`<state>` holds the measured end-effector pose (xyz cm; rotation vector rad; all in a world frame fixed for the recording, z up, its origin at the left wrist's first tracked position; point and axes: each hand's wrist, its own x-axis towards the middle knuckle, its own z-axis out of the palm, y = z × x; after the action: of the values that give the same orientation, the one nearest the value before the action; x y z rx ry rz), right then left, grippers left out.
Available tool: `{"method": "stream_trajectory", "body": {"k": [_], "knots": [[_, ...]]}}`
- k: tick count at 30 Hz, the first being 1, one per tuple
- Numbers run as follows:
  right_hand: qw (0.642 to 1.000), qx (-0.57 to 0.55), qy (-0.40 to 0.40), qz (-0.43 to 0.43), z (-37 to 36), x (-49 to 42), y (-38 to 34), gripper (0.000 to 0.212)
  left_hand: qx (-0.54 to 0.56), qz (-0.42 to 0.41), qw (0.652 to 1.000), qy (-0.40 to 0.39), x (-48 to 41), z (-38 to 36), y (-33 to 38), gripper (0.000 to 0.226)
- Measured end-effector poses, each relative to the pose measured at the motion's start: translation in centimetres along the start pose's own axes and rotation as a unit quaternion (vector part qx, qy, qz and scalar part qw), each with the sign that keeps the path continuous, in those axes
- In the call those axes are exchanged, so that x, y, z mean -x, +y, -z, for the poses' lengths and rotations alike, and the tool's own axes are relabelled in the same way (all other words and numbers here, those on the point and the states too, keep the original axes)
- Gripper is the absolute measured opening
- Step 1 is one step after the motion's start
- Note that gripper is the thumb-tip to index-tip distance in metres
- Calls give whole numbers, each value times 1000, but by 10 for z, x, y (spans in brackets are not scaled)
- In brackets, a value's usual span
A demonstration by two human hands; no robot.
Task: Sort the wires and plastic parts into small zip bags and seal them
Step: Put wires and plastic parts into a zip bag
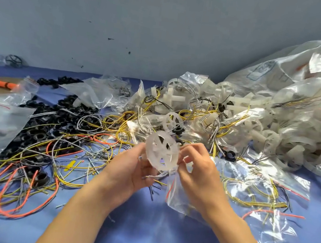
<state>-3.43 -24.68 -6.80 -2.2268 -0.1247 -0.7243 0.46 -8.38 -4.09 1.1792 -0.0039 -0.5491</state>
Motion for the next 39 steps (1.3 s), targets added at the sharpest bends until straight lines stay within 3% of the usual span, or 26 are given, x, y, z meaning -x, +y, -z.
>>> {"method": "stream_trajectory", "body": {"k": [3, 5, 7, 11, 13, 16, 18, 20, 24, 28, 34, 37, 39], "knots": [[998, -29, 48, -7, 4, -1, -3, 30, -179, -53, 978, 96, -4, 7, -4, 18], [998, -29, 52, 17, 5, -2, -6, 27, -341, -129, 921, 134, -6, 11, -9, 17], [998, -17, 39, 56, 3, -2, -10, 23, -390, -180, 894, 127, -6, 10, -13, 18], [993, -15, 27, 118, 3, -4, -22, 14, -260, -122, 954, 89, -2, 6, -8, 20], [991, 0, 26, 133, 4, -6, -26, 8, -197, -96, 969, 116, -1, 8, 1, 22], [992, 30, -9, 120, 1, -3, -26, 10, -4, -102, 989, 106, 3, 15, 22, 22], [993, 48, -44, 97, -6, 1, -22, 15, 168, -101, 980, 4, 9, 15, 30, 16], [995, 43, -54, 70, -12, 3, -19, 16, 245, -88, 960, -101, 12, 9, 23, 17], [1000, 4, -20, 10, -18, 7, -15, 16, 244, -74, 962, -101, 10, -2, 5, 16], [997, -58, 44, -39, -15, 3, -22, 17, 124, -62, 987, -85, 6, 6, 2, 25], [991, -65, 113, -26, -8, -1, -29, 24, -31, -61, 998, -9, 5, 8, 0, 35], [989, -70, 132, -10, -5, -2, -33, 30, -198, -115, 973, 22, 7, 6, -5, 21], [990, -55, 131, 22, -4, -2, -38, 23, -288, -148, 946, -3, 9, 2, -8, 21]]}}
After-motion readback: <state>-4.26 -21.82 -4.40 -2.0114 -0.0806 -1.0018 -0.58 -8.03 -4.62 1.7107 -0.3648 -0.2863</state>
